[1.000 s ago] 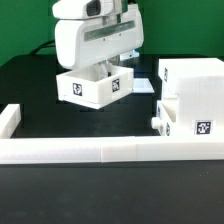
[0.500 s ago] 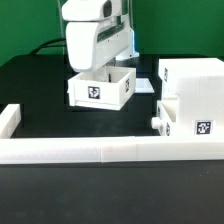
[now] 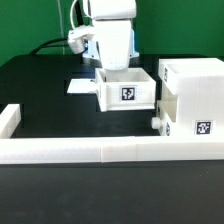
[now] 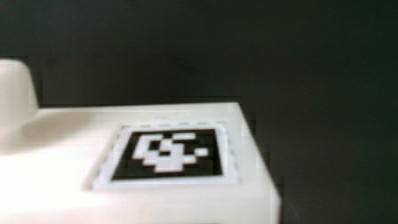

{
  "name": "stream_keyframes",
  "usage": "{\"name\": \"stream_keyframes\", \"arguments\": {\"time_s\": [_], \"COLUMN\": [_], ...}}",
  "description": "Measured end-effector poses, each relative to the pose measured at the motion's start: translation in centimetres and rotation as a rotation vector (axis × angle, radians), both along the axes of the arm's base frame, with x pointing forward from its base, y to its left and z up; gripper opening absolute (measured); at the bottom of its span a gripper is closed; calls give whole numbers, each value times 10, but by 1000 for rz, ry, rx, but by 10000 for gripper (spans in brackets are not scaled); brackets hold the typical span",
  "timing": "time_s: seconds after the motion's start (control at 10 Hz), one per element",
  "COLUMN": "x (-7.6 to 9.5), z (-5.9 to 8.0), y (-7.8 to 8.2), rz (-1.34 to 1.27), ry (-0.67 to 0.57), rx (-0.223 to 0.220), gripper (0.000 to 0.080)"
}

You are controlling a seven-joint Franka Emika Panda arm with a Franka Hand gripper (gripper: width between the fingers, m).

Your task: Assemble drawer

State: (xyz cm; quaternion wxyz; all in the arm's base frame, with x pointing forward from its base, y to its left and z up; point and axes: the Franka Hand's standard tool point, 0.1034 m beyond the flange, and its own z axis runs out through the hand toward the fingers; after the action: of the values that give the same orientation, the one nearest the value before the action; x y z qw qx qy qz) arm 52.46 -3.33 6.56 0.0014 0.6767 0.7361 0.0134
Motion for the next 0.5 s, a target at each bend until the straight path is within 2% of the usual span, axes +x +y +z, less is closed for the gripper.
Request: {"name": "stream_keyframes", "arguments": {"time_s": [0.5], "x": [4], "z": [-4], "y": [5], "rz": [-55], "ry": [3], "rx": [6], "gripper": [41]}}
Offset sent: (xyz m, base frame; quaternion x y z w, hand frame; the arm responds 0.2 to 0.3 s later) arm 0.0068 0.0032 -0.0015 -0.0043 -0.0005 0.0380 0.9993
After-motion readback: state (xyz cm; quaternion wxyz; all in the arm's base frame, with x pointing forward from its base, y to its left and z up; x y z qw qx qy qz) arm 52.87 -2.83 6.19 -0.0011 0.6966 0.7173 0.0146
